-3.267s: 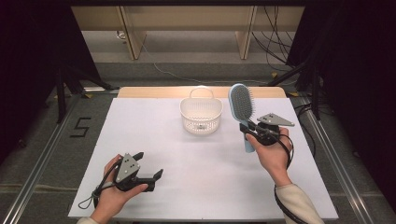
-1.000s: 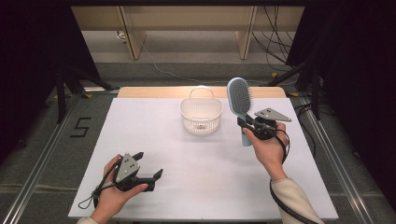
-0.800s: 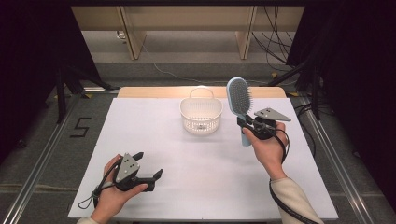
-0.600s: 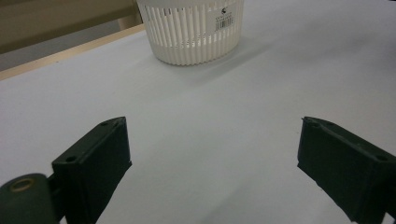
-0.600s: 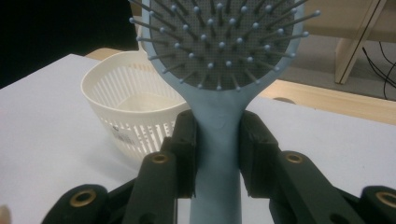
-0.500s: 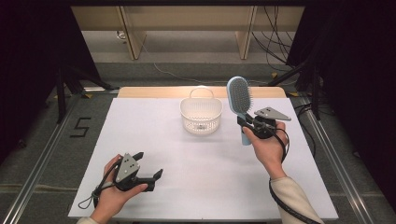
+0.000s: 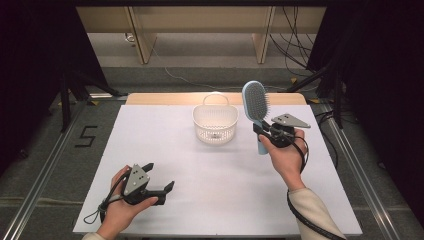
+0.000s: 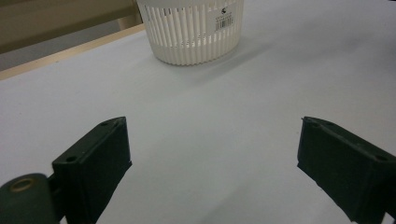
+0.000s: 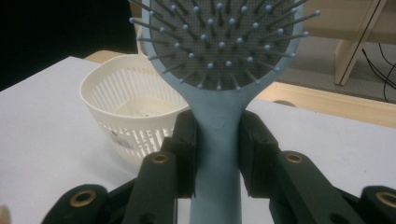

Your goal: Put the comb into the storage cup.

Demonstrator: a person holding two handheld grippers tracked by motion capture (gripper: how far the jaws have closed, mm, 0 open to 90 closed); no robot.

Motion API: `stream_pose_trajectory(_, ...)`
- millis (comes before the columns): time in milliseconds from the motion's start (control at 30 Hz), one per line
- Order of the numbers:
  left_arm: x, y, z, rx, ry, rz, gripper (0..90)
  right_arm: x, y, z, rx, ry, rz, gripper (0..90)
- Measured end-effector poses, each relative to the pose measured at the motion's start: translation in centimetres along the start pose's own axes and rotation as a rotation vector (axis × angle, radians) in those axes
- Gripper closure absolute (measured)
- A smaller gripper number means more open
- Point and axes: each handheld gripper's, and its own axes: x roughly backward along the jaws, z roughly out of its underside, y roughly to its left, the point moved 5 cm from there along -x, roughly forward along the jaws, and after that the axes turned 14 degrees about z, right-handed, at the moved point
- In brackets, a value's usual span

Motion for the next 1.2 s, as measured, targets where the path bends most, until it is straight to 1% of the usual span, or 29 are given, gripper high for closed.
stream_pose_trajectory(733, 0.01, 0.01, 0.01, 0.000, 0.001, 0.001, 8.9, -0.43, 0.51, -0.52, 0.002, -0.016, -0.004, 70.5)
stream_pose_trajectory(1200, 0.00, 0.02, 0.03, 0.002, 0.002, 0.002, 8.9, -0.83, 0.89, -0.56, 0.012, -0.011, -0.006, 70.5)
